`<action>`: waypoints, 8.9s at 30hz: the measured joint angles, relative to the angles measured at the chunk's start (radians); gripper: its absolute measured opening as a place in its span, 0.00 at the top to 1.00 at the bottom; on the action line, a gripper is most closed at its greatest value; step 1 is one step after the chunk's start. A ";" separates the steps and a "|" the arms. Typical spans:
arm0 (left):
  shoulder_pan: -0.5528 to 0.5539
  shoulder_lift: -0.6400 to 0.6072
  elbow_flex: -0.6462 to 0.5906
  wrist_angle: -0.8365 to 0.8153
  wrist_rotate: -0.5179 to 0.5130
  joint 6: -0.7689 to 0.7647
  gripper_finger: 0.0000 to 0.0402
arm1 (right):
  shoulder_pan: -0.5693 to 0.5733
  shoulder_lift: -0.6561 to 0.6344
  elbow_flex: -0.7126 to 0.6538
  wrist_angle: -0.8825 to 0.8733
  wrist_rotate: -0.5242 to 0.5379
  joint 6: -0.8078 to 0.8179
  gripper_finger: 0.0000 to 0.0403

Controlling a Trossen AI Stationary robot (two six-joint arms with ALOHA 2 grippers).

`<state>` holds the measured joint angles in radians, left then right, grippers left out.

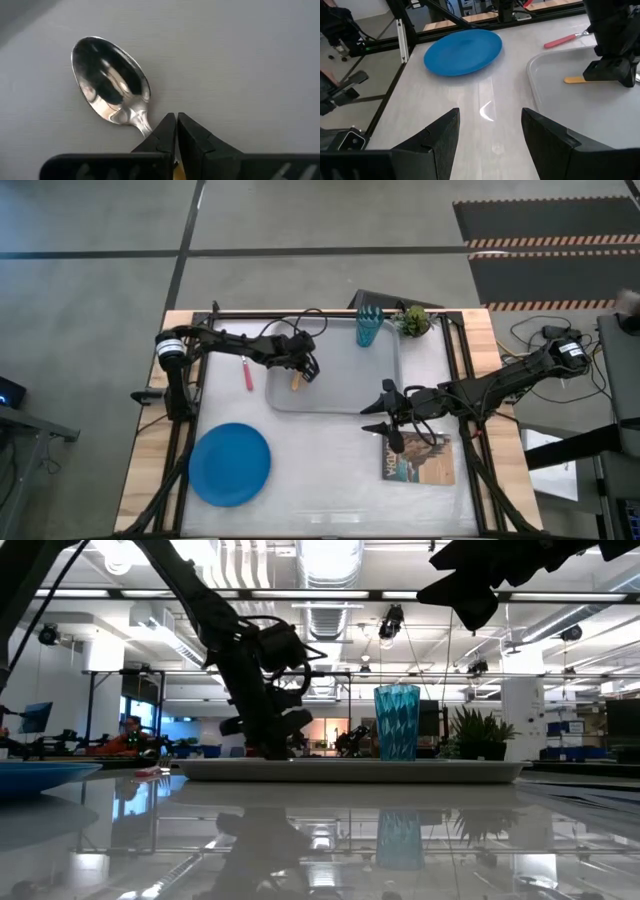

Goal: Pick and place plate/cup/fork/spoon on tray
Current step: Put the yellow spoon to the left side of the tray, then put the red fork on the tray to the left side of the yellow spoon, then put the blue plate on the tray to the right side of the yellow spoon

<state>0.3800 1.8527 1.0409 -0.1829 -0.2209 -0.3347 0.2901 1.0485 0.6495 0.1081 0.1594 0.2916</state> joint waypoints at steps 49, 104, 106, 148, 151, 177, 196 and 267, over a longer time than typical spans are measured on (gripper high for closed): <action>0.060 -0.329 -0.034 -0.401 -0.150 -0.135 1.00 | 0.000 0.000 -0.005 0.001 -0.001 0.014 0.50; 0.116 -0.425 -0.460 -0.298 -0.147 -0.533 0.90 | 0.046 0.000 -0.020 0.000 -0.009 -0.012 0.50; 0.116 -0.426 -0.462 -0.295 -0.155 -0.535 0.95 | 0.046 0.000 -0.020 0.000 -0.009 -0.012 0.50; -0.094 -0.265 -0.157 -0.193 -0.261 -0.603 0.95 | 0.058 0.000 -0.020 -0.003 -0.036 -0.001 0.50; -0.090 -0.230 -0.155 -0.193 -0.271 -0.622 0.95 | 0.068 0.000 -0.020 -0.005 -0.036 -0.001 0.50; -0.092 -0.215 -0.155 -0.192 -0.260 -0.599 0.80 | 0.074 0.000 -0.021 -0.004 -0.036 0.003 0.50; -0.451 -0.600 -0.157 -0.294 0.135 -0.602 0.80 | 0.074 0.000 -0.021 0.003 -0.027 0.004 0.50; -0.834 -0.484 -0.058 -0.565 -0.042 -0.852 0.98 | 0.085 0.000 -0.021 0.022 -0.036 -0.016 0.50</action>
<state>-0.4539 1.3687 0.9824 -0.7475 -0.2633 -1.1869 0.3752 1.0489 0.6289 0.1303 0.1238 0.2760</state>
